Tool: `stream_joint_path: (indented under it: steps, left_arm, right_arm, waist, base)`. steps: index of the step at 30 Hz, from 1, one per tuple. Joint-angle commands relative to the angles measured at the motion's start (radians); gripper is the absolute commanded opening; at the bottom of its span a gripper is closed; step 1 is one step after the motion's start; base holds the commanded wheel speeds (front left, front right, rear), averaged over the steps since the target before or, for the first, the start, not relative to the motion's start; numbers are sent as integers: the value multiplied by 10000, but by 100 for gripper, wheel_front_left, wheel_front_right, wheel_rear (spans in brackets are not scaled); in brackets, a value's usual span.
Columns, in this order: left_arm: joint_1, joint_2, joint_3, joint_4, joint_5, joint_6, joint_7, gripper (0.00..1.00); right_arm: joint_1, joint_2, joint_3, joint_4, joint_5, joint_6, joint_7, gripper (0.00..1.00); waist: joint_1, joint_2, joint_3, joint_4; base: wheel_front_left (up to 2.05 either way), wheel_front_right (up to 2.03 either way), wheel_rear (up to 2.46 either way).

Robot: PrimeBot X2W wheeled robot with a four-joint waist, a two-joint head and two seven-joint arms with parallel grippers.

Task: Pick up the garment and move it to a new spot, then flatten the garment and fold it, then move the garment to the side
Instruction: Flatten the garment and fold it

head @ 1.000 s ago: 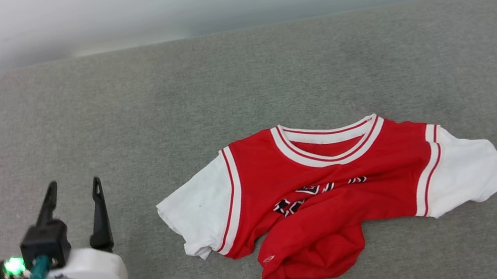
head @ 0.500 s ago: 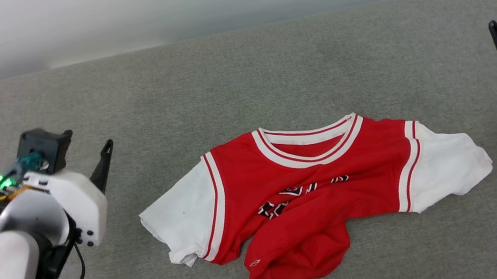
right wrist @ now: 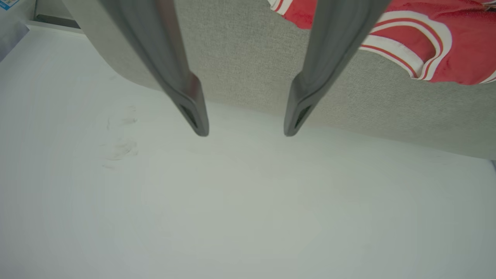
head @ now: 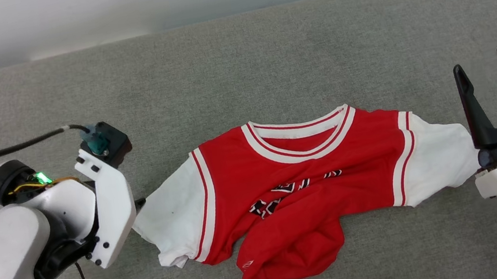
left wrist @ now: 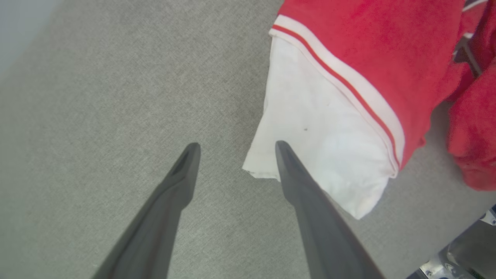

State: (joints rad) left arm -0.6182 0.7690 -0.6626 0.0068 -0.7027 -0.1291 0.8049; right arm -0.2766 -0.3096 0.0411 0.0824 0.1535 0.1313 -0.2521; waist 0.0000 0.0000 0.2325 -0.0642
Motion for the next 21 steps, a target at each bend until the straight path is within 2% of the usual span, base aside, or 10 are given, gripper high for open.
stream_joint_path:
  steps: [1,7,17,18,19,21]
  left_arm:
    - [-192,102,-253,-19,-163,1,214,100]
    - [-1090,471,-1663,250,-1152,-1,1223,100]
    - [-1813,462,-3920,1505,-1662,-2,1400,100]
    - [-1829,467,-4094,1569,-1719,-2,1317,15]
    - [-1885,439,-4210,1643,-1808,-3,1188,0]
    - [-1994,421,-4359,1748,-1924,-3,845,0]
  right_arm:
    - [167,83,-49,-89,-12,-11,16,100]
    - [498,394,30,-261,-61,-11,107,100]
    - [-27,478,623,118,-49,-11,50,100]
    - [-85,457,641,148,-30,-11,30,100]
    - [-127,432,654,195,-14,-11,15,100]
    - [-146,330,616,274,2,-11,-2,100]
  waist:
    - [0,0,80,-54]
    - [0,0,431,-260]
    - [0,0,948,-629]
    - [0,0,963,-637]
    - [0,0,962,-633]
    - [0,0,889,-583]
  base:
    - [0,0,0]
    - [0,0,0]
    - [0,0,0]
    - [0,0,0]
    - [0,0,0]
    - [0,0,0]
